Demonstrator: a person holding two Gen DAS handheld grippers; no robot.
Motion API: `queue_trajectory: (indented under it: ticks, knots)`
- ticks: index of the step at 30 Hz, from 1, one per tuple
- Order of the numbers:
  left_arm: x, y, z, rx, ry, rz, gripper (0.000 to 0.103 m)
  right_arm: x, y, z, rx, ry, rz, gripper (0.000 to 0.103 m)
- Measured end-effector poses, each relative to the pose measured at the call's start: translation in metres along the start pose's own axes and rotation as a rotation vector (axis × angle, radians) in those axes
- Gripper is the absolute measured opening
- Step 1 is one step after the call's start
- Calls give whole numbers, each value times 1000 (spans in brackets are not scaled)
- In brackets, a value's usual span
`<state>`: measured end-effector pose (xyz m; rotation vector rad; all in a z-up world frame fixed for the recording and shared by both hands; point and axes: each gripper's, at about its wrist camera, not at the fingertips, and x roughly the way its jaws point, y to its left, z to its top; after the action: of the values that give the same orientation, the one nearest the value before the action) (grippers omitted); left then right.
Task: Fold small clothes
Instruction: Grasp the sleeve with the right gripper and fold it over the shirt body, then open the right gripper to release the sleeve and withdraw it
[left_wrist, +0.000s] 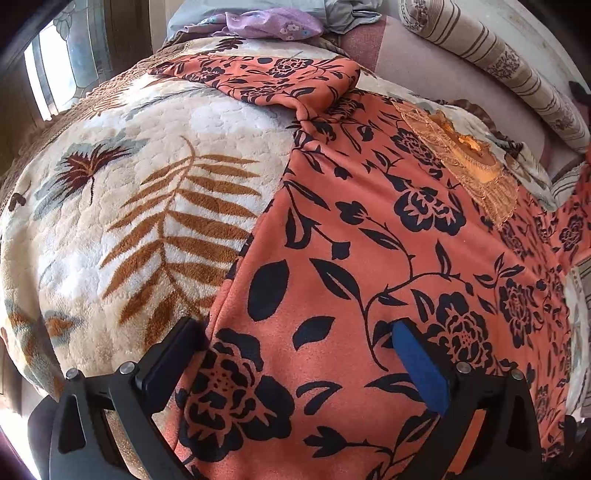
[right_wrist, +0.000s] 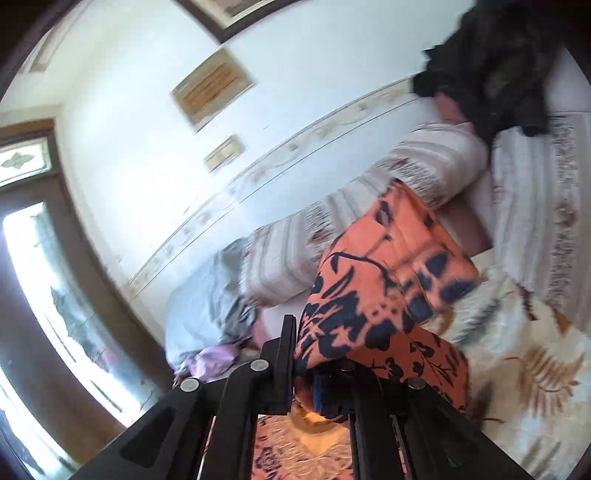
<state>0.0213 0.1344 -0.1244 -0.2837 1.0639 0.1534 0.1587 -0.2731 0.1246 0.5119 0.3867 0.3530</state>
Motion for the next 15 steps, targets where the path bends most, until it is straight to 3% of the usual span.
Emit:
queue_trajectory:
  ticks: [2,4,6,8,11,13,15]
  knots:
    - [-7,12,3,-37,3,-76,103,42,16,-51,26,110,16,9]
    - [-13,25,5,-79,-2,-130,103,91,12,-114,69,295,0,22]
    - [-18,34,6,-98,-6,-140,103,135,-4,-189,103,530,-31,103]
    - [-22,38,9,-90,-1,-120,103,144,-31,-248,172,683,-61,102]
    - [-35,41,14,-82,-43,-125,103,106,-40,-253,209,590,0,102]
    - [-44,37,23,-94,-70,-179,103,82,-42,-232,216,519,32,102]
    - [-48,22,38,-79,-93,-248,103,56,-51,-220,189,466,7,102]
